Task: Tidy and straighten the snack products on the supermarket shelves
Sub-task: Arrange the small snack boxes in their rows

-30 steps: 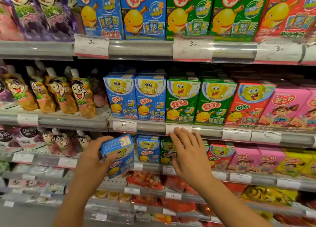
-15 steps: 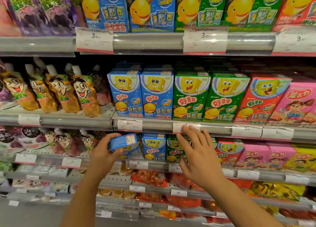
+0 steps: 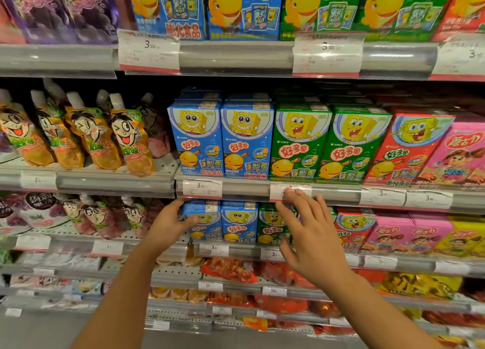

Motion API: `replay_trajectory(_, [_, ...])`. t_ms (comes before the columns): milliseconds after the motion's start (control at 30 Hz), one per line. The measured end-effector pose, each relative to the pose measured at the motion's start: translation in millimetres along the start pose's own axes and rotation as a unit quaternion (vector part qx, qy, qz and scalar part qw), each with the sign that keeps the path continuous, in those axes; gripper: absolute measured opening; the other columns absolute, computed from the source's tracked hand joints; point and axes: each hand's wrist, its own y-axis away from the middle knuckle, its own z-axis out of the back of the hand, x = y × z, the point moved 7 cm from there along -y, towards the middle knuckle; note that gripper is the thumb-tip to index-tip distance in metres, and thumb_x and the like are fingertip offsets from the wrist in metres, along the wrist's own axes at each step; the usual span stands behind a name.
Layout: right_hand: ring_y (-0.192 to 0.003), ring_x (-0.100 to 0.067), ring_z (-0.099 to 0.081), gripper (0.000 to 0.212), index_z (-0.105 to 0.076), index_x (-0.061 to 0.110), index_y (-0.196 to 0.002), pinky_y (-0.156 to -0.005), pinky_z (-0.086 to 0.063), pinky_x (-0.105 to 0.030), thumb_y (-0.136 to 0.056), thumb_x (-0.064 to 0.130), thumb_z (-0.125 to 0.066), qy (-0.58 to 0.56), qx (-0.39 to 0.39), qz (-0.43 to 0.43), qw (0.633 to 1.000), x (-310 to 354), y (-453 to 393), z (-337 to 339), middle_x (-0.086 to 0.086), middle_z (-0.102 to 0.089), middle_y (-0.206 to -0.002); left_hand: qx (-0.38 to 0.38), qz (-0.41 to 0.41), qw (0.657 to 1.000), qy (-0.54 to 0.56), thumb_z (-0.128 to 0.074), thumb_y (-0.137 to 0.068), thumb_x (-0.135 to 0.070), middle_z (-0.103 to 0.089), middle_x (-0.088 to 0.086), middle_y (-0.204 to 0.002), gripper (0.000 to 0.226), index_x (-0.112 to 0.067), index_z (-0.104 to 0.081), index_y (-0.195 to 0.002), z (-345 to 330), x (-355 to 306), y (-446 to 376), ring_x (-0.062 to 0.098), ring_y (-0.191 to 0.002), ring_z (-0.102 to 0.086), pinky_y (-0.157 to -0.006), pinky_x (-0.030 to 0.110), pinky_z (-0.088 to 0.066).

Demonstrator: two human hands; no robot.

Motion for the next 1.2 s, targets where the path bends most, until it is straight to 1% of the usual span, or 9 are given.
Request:
replay_trajectory(100, [-0.148,-0.034,-0.031,0.065,-0.051,0.018,-0.145,-0.122,-0.021,-0.058,-0.083,0.034,-0.058,-0.003,-0.005,0.002,1.000,0,0,0,-0.008,-0.038,-0.157,0.017,-0.010,1.000,0.002,-0.075,-0.092,-0.020,-0.068,-0.010,-0.128,0.050,-0.025,-0.056,-0.138,2,1,-5,0.008,-0.117,-0.064,-0.101,0.040,-0.052])
replay_trajectory(200, [-0.149,-0.033,-0.031,0.065,-0.051,0.018,-0.146,-0.123,-0.020,-0.057,-0.083,0.034,-0.058,-0.002,-0.008,0.004,1.000,-1,1,0,-0.008,-0.038,-0.158,0.047,-0.011,0.999,0.012,-0.076,-0.091,-0.015,-0.069,-0.017,-0.126,0.051,-0.032,-0.058,-0.135,3,-5,-8,0.004,-0.118,-0.063,-0.100,0.031,-0.052])
replay_trajectory(433, [-0.148,-0.034,-0.032,0.064,-0.053,0.016,-0.144,-0.122,-0.022,-0.059,-0.082,0.032,-0.058,-0.013,-0.028,-0.004,1.000,2,1,0,-0.010,-0.039,-0.157,0.083,-0.009,0.996,0.025,-0.074,-0.090,-0.007,-0.066,-0.029,-0.123,0.053,-0.033,-0.057,-0.132,6,-13,-12,-0.007,-0.114,-0.061,-0.087,0.009,-0.050])
replay_trajectory(533, [-0.149,-0.034,-0.030,0.066,-0.052,0.016,-0.145,-0.122,-0.023,-0.059,-0.082,0.034,-0.058,-0.013,-0.025,-0.006,1.000,2,2,-1,-0.010,-0.037,-0.159,0.084,-0.014,0.996,0.035,-0.074,-0.090,-0.010,-0.067,-0.019,-0.129,0.053,-0.028,-0.057,-0.137,5,-12,-13,-0.001,-0.119,-0.061,-0.088,0.011,-0.051])
replay_trajectory(700, [-0.149,-0.035,-0.031,0.066,-0.052,0.015,-0.145,-0.120,-0.025,-0.059,-0.081,0.031,-0.063,-0.026,-0.033,-0.011,0.999,4,2,1,-0.011,-0.037,-0.159,0.064,-0.016,0.996,0.067,-0.072,-0.091,-0.010,-0.069,-0.012,-0.129,0.049,-0.030,-0.058,-0.133,2,-11,-10,0.007,-0.121,-0.063,-0.095,0.026,-0.055])
replay_trajectory(900, [-0.149,-0.035,-0.029,0.066,-0.052,0.015,-0.145,-0.122,-0.021,-0.057,-0.082,0.032,-0.063,-0.028,-0.031,-0.013,0.999,4,2,0,-0.011,-0.036,-0.159,0.006,-0.004,0.997,0.080,-0.072,-0.091,-0.007,-0.070,-0.005,-0.124,0.051,-0.018,-0.055,-0.138,-3,-7,1,0.004,-0.109,-0.068,-0.092,0.033,-0.059])
replay_trajectory(1000, [-0.150,-0.034,-0.028,0.065,-0.052,0.015,-0.145,-0.122,-0.021,-0.058,-0.083,0.032,-0.061,-0.033,-0.026,-0.017,0.999,4,2,-1,-0.011,-0.036,-0.160,-0.038,0.006,0.994,0.105,-0.073,-0.091,-0.007,-0.069,-0.003,-0.125,0.047,-0.020,-0.058,-0.134,3,0,5,0.005,-0.112,-0.067,-0.095,0.038,-0.057])
replay_trajectory(1100, [-0.151,-0.034,-0.026,0.064,-0.052,0.014,-0.145,-0.122,-0.021,-0.058,-0.084,0.031,-0.060,-0.042,-0.021,-0.018,0.999,4,2,-1,-0.011,-0.034,-0.160,-0.121,0.003,0.986,0.114,-0.073,-0.092,-0.011,-0.068,0.002,-0.126,0.038,-0.031,-0.062,-0.122,16,4,15,0.015,-0.121,-0.063,-0.097,0.040,-0.055])
replay_trajectory(1200, [-0.155,-0.032,-0.016,0.066,-0.048,0.015,-0.149,-0.122,-0.020,-0.059,-0.086,0.032,-0.057,-0.051,-0.008,-0.021,0.998,5,4,-4,-0.010,-0.026,-0.165,-0.231,-0.012,0.969,0.093,-0.068,-0.096,-0.012,-0.071,-0.001,-0.111,0.025,-0.025,-0.065,-0.118,18,5,50,0.015,-0.105,-0.068,-0.089,0.038,-0.057])
